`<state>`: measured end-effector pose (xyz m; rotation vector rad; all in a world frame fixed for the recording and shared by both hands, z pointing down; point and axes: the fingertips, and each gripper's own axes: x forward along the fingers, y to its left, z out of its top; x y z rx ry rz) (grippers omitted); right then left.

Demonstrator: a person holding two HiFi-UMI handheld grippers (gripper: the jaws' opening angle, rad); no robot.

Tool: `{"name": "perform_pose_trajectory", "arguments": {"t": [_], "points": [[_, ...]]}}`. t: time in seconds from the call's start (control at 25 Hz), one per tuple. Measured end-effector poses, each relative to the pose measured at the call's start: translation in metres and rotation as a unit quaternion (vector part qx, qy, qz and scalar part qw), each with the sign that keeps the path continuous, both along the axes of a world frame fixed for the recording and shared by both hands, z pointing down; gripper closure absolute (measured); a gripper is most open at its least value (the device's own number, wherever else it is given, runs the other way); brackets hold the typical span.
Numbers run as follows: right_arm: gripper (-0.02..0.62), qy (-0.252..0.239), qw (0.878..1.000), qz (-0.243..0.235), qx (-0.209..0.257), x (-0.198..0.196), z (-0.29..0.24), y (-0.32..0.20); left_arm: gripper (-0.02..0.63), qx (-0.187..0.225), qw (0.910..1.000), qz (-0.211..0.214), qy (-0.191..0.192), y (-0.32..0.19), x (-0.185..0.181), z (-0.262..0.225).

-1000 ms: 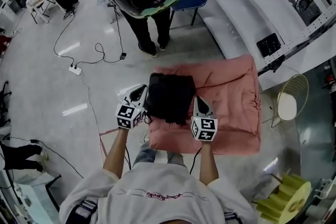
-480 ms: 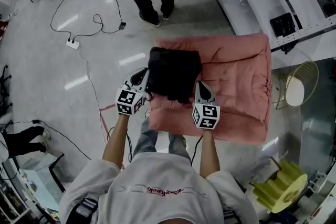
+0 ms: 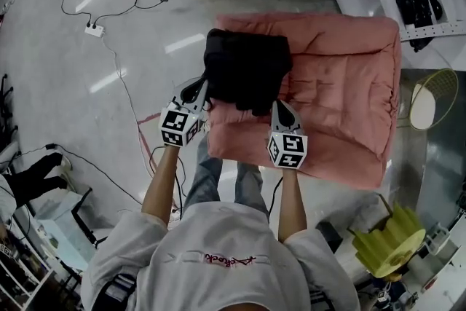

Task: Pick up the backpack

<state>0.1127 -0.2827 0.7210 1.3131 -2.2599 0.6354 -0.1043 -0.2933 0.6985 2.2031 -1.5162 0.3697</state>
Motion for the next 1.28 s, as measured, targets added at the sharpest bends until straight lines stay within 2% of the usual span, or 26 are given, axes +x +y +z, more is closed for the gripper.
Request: {"name": "perform_pose_trajectory", "arguments": {"t": [0.16, 0.48, 0.52, 0.56, 0.64, 0.72, 0.84, 0.96, 1.08, 1.2, 1.28], "points": [[0.577, 0.000, 1.000, 0.000, -0.028, -0.003, 0.029, 0.020, 0.597, -0.022, 0.9997, 0.002, 0.009, 0.014, 0.003, 0.029], [0.574, -0.007, 0.999, -0.029, -0.038, -0.010, 0.065, 0.022, 0.595, -0.036, 0.9993, 0.007, 0.007, 0.018, 0.007, 0.068], [0.566, -0.012, 0.999, -0.032, -0.036, -0.012, 0.067, 0.019, 0.595, -0.036, 0.9993, 0.011, 0.008, 0.017, 0.008, 0.070], [0.510, -0.017, 0.999, -0.033, -0.033, -0.012, 0.067, 0.017, 0.594, -0.035, 0.9993, 0.014, 0.008, 0.016, 0.008, 0.072], [0.427, -0.028, 0.998, -0.038, -0.029, -0.014, 0.069, 0.013, 0.542, -0.032, 0.9993, 0.016, 0.007, 0.014, 0.008, 0.075], [0.387, -0.033, 0.998, -0.049, -0.030, -0.016, 0.071, 0.010, 0.423, -0.030, 0.9993, 0.020, 0.004, 0.009, 0.008, 0.076], [0.318, -0.035, 0.996, -0.067, -0.035, -0.022, 0.074, 0.007, 0.335, -0.033, 0.9983, 0.044, -0.019, 0.003, 0.013, 0.080], [0.285, -0.020, 0.996, -0.079, -0.028, -0.025, 0.074, 0.005, 0.298, -0.030, 0.9971, 0.055, -0.044, -0.004, 0.016, 0.084], [0.275, -0.013, 0.997, -0.077, -0.013, -0.022, 0.067, 0.002, 0.290, -0.016, 0.9971, 0.045, -0.060, -0.011, 0.007, 0.083], [0.265, -0.019, 0.998, -0.065, -0.005, -0.015, 0.061, -0.003, 0.282, -0.013, 0.9972, 0.043, -0.059, -0.014, 0.000, 0.081], [0.260, -0.017, 0.998, -0.065, -0.005, -0.014, 0.065, -0.011, 0.278, -0.027, 0.9962, 0.057, -0.060, -0.015, 0.003, 0.086]]}}
